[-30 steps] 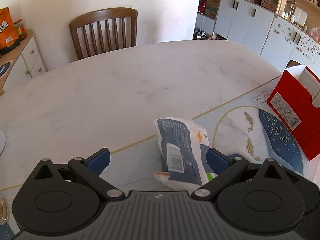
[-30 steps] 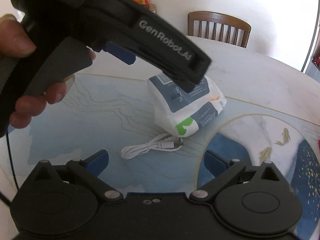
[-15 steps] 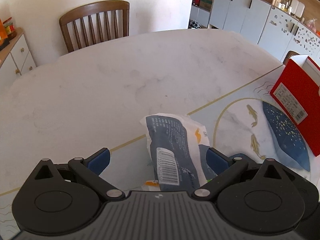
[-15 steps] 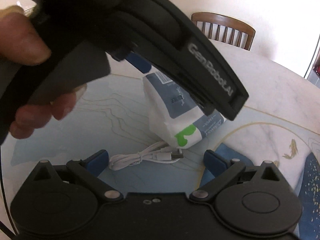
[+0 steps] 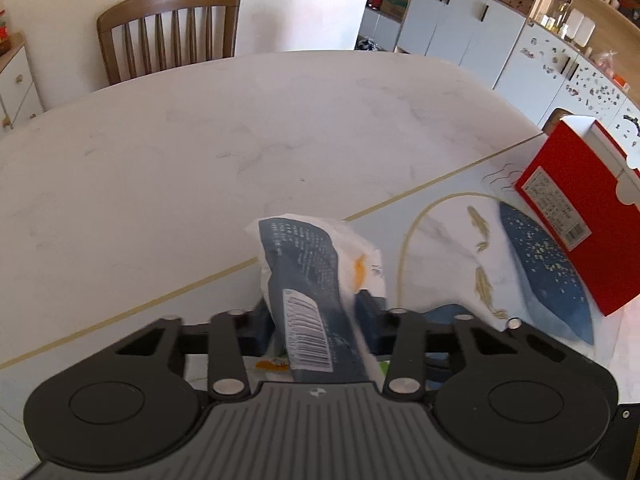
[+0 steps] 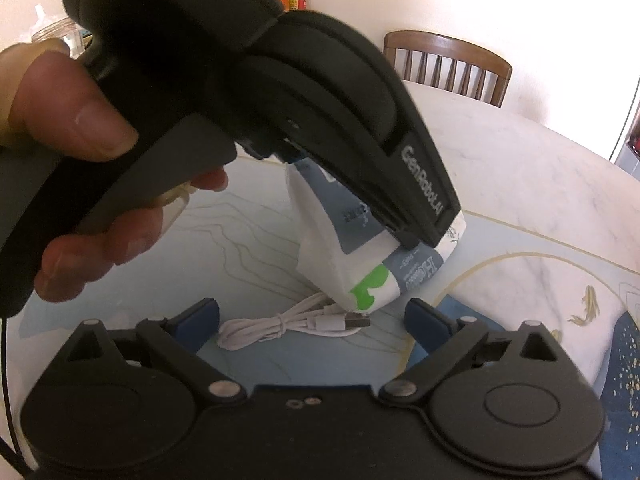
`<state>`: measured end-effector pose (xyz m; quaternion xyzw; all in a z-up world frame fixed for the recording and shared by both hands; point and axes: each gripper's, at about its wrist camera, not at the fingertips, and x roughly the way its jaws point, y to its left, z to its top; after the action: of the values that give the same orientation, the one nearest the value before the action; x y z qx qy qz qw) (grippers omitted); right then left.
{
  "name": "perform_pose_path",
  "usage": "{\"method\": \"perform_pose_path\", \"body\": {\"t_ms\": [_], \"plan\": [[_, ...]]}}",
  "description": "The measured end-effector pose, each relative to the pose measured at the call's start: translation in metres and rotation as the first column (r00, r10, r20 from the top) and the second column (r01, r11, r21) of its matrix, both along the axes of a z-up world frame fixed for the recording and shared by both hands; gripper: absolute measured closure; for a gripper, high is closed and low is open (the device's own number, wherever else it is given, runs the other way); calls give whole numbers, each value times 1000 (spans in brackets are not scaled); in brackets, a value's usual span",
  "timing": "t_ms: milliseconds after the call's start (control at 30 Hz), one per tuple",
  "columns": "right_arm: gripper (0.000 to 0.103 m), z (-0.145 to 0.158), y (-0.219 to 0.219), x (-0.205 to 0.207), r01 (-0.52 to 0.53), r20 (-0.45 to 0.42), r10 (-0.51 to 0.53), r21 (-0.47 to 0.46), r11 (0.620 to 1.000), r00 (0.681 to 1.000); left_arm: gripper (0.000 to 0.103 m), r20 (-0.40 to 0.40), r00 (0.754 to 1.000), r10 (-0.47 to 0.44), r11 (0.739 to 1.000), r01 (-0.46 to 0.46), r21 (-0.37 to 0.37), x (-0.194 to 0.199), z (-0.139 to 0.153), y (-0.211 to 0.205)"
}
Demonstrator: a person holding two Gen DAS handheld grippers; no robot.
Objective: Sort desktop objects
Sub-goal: 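Reach the left tool to the white-blue bag while the right tool reaches the white cable, then close the left tool on the bag while the right tool closes on the cable, then carry the bag with the left tool into the red box while the right tool carries the cable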
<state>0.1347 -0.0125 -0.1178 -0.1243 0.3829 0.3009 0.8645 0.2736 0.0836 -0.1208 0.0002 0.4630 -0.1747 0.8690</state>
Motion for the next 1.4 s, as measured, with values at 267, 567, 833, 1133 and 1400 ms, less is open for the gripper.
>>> {"method": "perform_pose_path", "body": {"t_ms": [267,567,833,1133,1400], "plan": [[27,5,1,-2,-23,6,23,6,1000,1000,82,19,997,70,997,-69,-26,-3,10,13],[29,10,-5,-2,-4,-27,4,0,1000,1000,86,43,994,96,995,-94,-39,-14,28,19],[29,24,-48,-17,53,-23,-53,13,999,998,88,41,994,98,994,-96,-50,-32,36,8],[29,63,-83,-9,103,-10,-103,33,994,995,88,40,996,78,995,-76,-63,-65,50,-13],[29,75,-117,-24,141,-13,-141,45,989,990,88,52,994,101,992,-96,-85,-95,69,-31]]}}
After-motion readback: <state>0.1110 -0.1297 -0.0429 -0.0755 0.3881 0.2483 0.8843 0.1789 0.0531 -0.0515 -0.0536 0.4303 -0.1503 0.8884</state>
